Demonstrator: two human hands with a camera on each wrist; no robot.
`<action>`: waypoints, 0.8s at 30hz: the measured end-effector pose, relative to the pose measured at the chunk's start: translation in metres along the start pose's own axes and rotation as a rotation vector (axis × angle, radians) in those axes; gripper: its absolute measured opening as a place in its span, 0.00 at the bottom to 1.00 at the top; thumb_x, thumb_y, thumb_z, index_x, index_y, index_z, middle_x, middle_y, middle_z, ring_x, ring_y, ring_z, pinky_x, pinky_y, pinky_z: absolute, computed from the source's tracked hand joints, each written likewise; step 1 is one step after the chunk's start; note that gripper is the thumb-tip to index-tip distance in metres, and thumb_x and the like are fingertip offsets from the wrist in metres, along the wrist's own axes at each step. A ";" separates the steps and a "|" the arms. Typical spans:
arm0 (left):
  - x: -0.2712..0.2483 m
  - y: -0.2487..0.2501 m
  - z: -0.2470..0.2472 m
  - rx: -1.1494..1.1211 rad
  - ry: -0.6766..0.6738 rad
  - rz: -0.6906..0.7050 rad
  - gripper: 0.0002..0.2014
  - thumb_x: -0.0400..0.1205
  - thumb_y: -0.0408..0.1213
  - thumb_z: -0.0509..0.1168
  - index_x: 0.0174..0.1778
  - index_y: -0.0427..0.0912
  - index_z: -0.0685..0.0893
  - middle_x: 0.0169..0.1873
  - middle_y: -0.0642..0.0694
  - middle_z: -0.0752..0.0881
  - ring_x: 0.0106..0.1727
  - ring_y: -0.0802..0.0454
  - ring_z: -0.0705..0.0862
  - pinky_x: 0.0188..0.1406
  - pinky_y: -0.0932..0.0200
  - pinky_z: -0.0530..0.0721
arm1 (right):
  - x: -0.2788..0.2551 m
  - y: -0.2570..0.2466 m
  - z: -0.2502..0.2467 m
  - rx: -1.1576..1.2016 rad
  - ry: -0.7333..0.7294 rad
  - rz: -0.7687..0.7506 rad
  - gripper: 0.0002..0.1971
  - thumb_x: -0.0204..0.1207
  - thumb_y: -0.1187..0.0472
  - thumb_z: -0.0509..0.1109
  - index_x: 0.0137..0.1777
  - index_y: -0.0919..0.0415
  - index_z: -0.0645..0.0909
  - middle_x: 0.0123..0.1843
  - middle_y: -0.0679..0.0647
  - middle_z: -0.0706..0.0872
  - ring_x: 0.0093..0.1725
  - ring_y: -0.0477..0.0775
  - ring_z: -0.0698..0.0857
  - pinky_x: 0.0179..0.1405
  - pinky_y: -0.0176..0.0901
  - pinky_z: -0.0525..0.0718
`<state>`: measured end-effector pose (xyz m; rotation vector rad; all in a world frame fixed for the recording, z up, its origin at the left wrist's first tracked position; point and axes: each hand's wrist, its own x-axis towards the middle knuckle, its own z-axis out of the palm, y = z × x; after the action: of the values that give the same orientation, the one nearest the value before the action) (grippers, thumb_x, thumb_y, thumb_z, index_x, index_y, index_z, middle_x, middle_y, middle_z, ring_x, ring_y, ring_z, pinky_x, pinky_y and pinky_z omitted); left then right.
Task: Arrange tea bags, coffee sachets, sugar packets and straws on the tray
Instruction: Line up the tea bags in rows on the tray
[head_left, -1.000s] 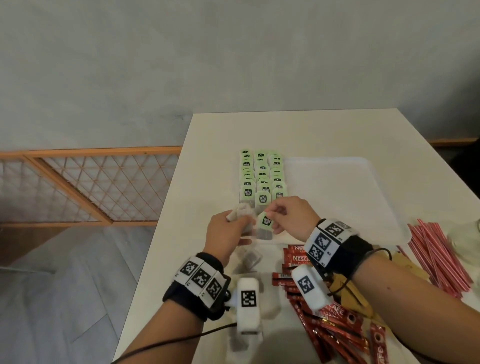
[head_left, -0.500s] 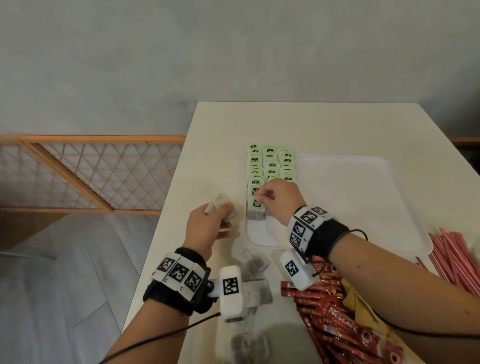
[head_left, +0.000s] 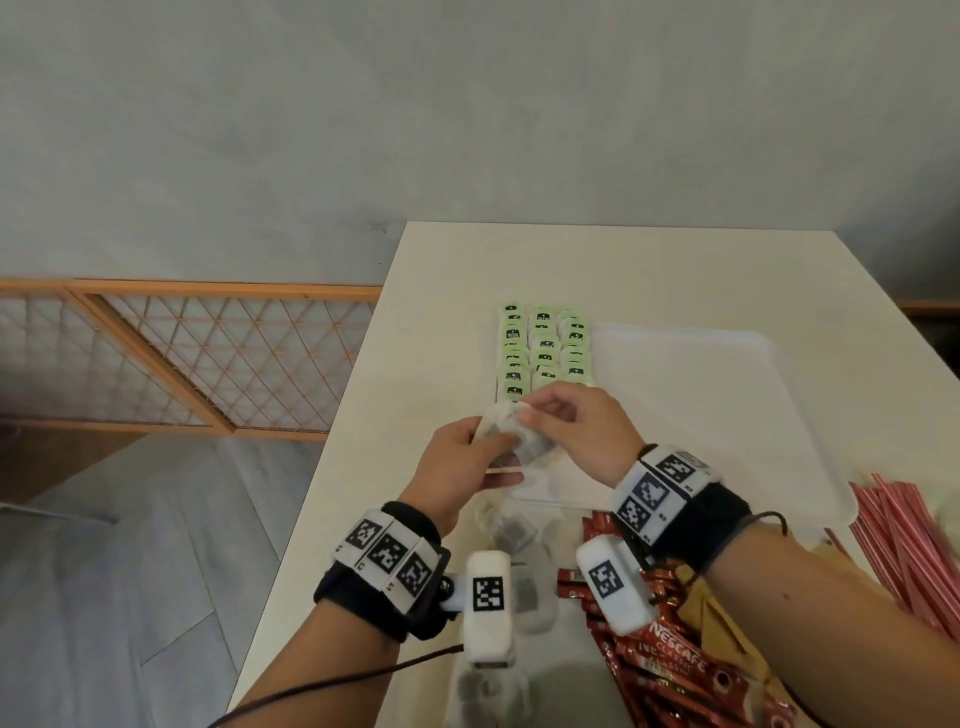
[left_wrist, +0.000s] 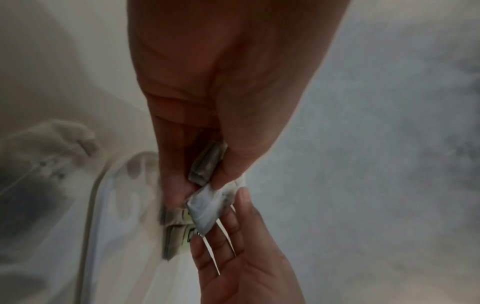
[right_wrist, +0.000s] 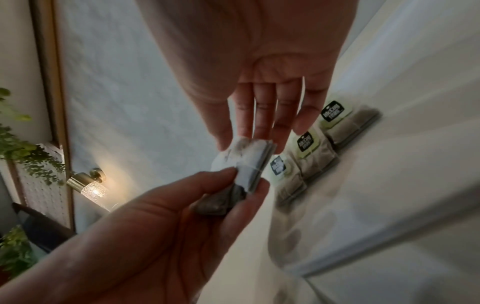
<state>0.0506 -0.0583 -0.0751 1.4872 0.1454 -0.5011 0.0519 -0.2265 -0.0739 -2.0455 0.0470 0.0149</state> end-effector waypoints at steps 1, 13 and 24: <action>-0.002 -0.001 0.004 0.006 -0.007 0.007 0.06 0.82 0.30 0.69 0.51 0.33 0.87 0.32 0.45 0.85 0.38 0.51 0.86 0.47 0.51 0.91 | -0.005 0.001 -0.002 0.006 0.007 -0.003 0.05 0.74 0.55 0.77 0.48 0.52 0.88 0.44 0.49 0.90 0.44 0.46 0.86 0.47 0.32 0.82; -0.027 -0.008 0.049 0.152 0.073 0.181 0.04 0.84 0.36 0.68 0.49 0.41 0.89 0.40 0.41 0.92 0.41 0.49 0.93 0.39 0.55 0.92 | -0.045 0.012 -0.035 -0.101 0.188 0.076 0.09 0.72 0.61 0.77 0.33 0.56 0.81 0.32 0.50 0.86 0.34 0.49 0.82 0.40 0.42 0.80; -0.021 -0.010 0.066 0.292 0.051 0.202 0.09 0.83 0.36 0.67 0.45 0.34 0.89 0.39 0.41 0.91 0.41 0.48 0.91 0.41 0.54 0.92 | -0.060 0.008 -0.037 -0.018 0.098 0.068 0.10 0.81 0.54 0.67 0.46 0.52 0.91 0.42 0.49 0.92 0.40 0.48 0.90 0.46 0.43 0.89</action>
<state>0.0141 -0.1176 -0.0701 1.7795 -0.0405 -0.3299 -0.0084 -0.2618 -0.0620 -2.0604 0.1783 -0.0431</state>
